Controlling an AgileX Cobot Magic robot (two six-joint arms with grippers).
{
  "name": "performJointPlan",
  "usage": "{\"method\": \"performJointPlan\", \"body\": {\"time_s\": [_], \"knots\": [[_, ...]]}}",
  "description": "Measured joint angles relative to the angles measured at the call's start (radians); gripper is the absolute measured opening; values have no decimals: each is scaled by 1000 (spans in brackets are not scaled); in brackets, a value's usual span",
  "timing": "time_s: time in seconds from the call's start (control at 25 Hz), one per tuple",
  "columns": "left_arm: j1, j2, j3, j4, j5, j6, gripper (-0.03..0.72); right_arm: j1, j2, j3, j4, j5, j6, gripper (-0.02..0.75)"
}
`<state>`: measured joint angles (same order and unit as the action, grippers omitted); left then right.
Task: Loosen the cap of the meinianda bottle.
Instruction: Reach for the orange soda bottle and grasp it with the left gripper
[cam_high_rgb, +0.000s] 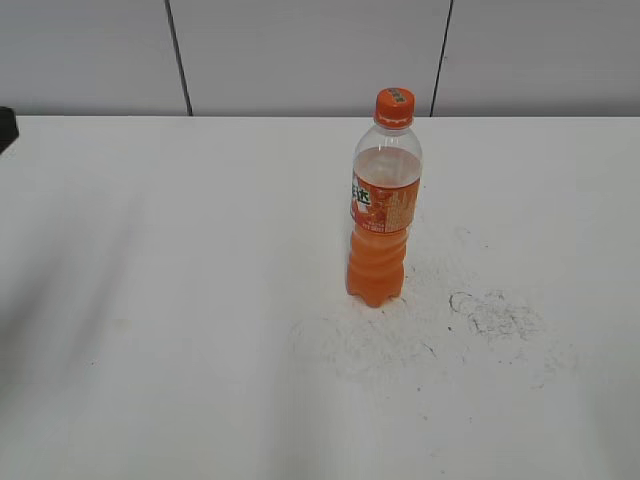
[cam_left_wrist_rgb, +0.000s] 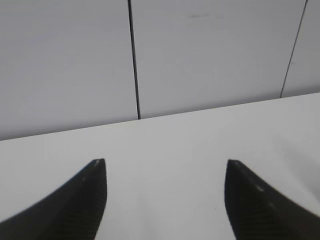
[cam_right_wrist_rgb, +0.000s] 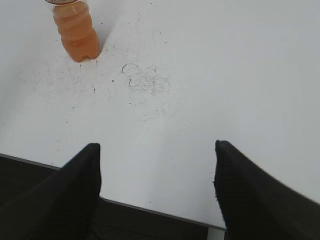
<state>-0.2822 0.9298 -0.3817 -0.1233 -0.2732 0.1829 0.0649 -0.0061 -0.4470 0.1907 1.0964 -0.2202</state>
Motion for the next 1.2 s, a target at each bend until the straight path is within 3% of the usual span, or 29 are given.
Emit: {"method": "performJointPlan", "body": {"time_s": [0.2, 0.64, 1.2], "knots": [[-17, 241, 0, 49, -216, -27, 561, 0, 0, 0, 0, 0, 0, 526], [-20, 763, -45, 429, -615, -281, 559, 0, 0, 0, 0, 0, 0, 526], [-20, 1146, -538, 1172, -633, -637, 559, 0, 0, 0, 0, 0, 0, 526]]}}
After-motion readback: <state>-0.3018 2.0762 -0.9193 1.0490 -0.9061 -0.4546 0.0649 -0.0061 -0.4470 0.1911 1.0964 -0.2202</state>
